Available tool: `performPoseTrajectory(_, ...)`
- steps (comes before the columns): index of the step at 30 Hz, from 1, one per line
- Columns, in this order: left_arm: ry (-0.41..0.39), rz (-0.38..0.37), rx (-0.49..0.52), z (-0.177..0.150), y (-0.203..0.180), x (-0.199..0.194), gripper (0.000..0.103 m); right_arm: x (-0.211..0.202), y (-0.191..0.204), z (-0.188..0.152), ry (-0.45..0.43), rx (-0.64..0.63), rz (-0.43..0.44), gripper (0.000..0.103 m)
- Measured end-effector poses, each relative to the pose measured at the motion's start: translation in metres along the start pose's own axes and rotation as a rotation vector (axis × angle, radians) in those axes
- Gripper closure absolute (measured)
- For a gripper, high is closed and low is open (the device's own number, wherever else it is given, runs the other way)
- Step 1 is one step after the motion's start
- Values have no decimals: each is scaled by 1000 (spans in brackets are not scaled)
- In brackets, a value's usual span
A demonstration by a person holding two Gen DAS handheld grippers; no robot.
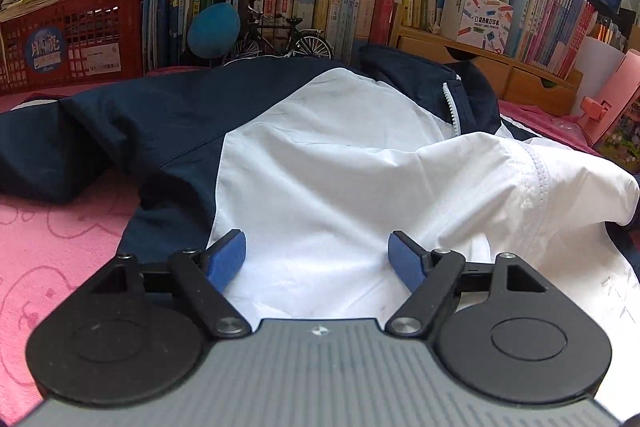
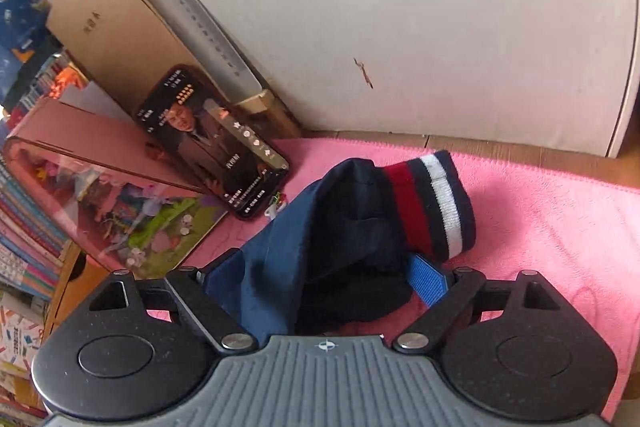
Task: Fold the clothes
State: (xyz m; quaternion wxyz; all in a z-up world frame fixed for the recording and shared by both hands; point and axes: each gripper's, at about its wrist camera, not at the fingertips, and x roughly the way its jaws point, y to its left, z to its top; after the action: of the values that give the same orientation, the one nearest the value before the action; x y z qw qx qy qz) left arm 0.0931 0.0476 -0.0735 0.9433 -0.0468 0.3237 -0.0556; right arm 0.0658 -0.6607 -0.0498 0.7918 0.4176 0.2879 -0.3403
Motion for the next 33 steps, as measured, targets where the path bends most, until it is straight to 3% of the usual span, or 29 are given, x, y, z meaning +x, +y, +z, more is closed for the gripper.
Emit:
performPoseTrajectory(1,0,1,1,0,0,0,24,6,5,1,-14,1,-45,41)
performPoseTrajectory(2,1,2,2,0,-1,0,24,10,11,2,-17,-8,-69,72)
performPoseTrajectory(3,1,2,3,0,-1,0,24,11,16,5,-6,-20,-45,93)
performPoseTrajectory(5,2,4,5,0,-1,1,24,1,30,10,-15,-53,44,94)
performPoseTrajectory(9,3,2,5,0,-1,1,23,-78,37,2,-373,-279,421,94)
performPoseTrajectory(10,3,2,6,0,-1,1,23,-93,35,0,-441,-315,472,93)
performPoseTrajectory(12,3,1,6,0,-2,0,23,-86,27,4,-423,-330,389,91)
performPoseTrajectory(17,3,-1,4,0,-1,0,22,-11,7,-7,-244,-452,-14,86)
performPoseTrajectory(20,4,1,7,0,-2,0,22,15,-5,-18,-216,-465,-132,86)
performPoseTrajectory(21,4,1,8,0,-2,1,22,18,-10,-20,-215,-462,-154,82)
performPoseTrajectory(22,5,2,9,0,-2,1,22,20,-14,-20,-214,-461,-166,78)
performPoseTrajectory(24,5,3,11,0,-3,1,21,16,-19,-21,-232,-471,-197,53)
performPoseTrajectory(26,6,5,14,0,-3,1,21,8,-17,-23,-260,-493,-226,44)
performPoseTrajectory(30,7,5,14,0,-3,1,21,-27,-5,-37,-300,-582,-187,37)
performPoseTrajectory(33,7,3,13,0,-3,1,21,-60,23,-65,-316,-685,-38,36)
